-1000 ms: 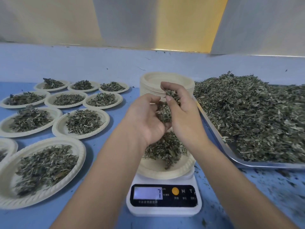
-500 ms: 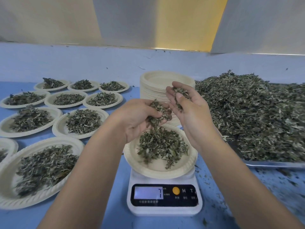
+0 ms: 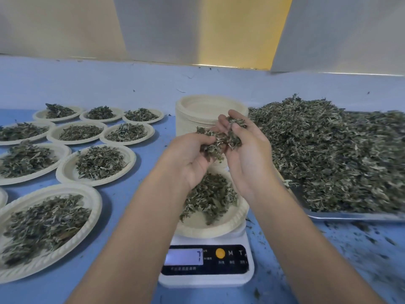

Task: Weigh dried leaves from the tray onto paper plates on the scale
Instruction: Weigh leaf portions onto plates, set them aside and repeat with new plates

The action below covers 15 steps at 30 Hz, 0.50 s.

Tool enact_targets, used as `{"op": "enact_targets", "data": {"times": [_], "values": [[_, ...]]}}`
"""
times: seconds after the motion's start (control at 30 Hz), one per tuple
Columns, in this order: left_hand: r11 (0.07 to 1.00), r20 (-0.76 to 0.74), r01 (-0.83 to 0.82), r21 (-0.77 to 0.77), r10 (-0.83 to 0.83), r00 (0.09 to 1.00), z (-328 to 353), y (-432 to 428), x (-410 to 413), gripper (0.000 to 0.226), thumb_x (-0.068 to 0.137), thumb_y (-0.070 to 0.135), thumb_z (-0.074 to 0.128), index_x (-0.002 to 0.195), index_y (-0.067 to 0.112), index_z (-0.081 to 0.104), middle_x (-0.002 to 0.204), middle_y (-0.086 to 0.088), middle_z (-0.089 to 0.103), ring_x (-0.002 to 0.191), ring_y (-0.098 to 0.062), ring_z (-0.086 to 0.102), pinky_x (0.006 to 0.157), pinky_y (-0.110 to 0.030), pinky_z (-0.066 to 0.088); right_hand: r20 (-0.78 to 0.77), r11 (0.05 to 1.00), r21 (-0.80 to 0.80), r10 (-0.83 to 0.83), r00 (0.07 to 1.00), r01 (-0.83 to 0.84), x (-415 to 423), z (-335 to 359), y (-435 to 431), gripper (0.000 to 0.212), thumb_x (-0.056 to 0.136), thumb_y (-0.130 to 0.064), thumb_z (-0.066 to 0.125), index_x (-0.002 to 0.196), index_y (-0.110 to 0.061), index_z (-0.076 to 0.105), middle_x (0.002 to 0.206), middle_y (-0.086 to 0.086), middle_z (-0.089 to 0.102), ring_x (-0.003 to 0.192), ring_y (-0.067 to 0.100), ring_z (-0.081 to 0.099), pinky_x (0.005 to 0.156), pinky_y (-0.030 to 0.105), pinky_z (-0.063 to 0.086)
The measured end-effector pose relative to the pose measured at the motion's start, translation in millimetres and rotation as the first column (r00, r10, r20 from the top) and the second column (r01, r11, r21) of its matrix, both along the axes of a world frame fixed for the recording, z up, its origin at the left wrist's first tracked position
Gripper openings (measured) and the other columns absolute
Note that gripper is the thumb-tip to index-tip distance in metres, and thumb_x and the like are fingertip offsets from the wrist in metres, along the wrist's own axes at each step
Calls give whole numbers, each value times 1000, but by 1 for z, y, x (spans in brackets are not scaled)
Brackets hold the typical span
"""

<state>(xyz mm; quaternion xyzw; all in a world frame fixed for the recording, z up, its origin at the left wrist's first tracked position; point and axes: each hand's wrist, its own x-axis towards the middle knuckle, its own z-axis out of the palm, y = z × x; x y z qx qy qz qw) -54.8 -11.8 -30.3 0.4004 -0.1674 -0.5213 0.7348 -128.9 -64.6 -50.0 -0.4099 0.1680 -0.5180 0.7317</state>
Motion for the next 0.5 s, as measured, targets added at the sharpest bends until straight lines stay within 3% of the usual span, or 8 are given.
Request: {"op": "enact_targets", "data": {"times": [0.07,0.13,0.27,0.3,0.37,0.43,0.5], "values": [[1000,-52,-23,-6,22,998,3,-15,-21,21,92,-13,37,87,-4,55,86,-16,60,72,-21,58,70,-26,51,93,990,121,-81,992,69,-7,6,-5,25,97,5,35,103,-4,58,91,14,61,81,23,61,82,37,49],[999,-107,-20,-26,17,994,6,-33,-43,23,91,-13,35,91,-2,55,85,-16,58,69,-21,56,57,-24,52,155,960,248,-169,973,127,-19,11,-15,26,95,5,34,97,-3,59,83,14,59,73,25,59,79,37,50],[1000,-162,21,0,-21,987,-1,-73,-80,26,89,-14,31,98,-1,51,81,-18,54,67,-25,54,41,-22,50,84,904,370,-261,962,213,-54,8,-38,31,94,1,34,107,-4,62,76,11,60,64,23,60,66,33,53],[999,-144,33,36,-27,989,-5,-81,-88,28,88,-15,30,102,-3,51,85,-21,56,70,-28,55,44,-23,52,47,894,379,-278,959,240,-63,5,-44,33,94,1,34,112,-4,62,76,10,59,64,22,59,67,33,52],[993,-79,36,113,-27,996,-14,-93,-99,38,86,-15,31,118,-6,49,103,-25,57,85,-31,56,65,-32,55,-45,873,386,-303,952,297,-80,-2,-55,34,93,0,35,114,-5,62,76,8,55,65,21,55,71,34,50],[983,-69,59,171,-48,996,-22,-100,-107,42,86,-9,36,127,-7,46,113,-23,57,90,-30,55,82,-40,50,-127,853,394,-319,939,343,-93,-8,-62,30,92,0,37,105,-6,64,74,7,55,61,20,55,63,29,51],[981,-114,104,162,-86,990,-26,-100,-114,26,90,4,41,110,-4,56,94,-19,65,75,-27,61,69,-34,54,-161,845,402,-314,936,353,-104,-13,-67,22,91,-2,42,87,-5,63,62,6,63,47,19,61,43,20,48]]}}
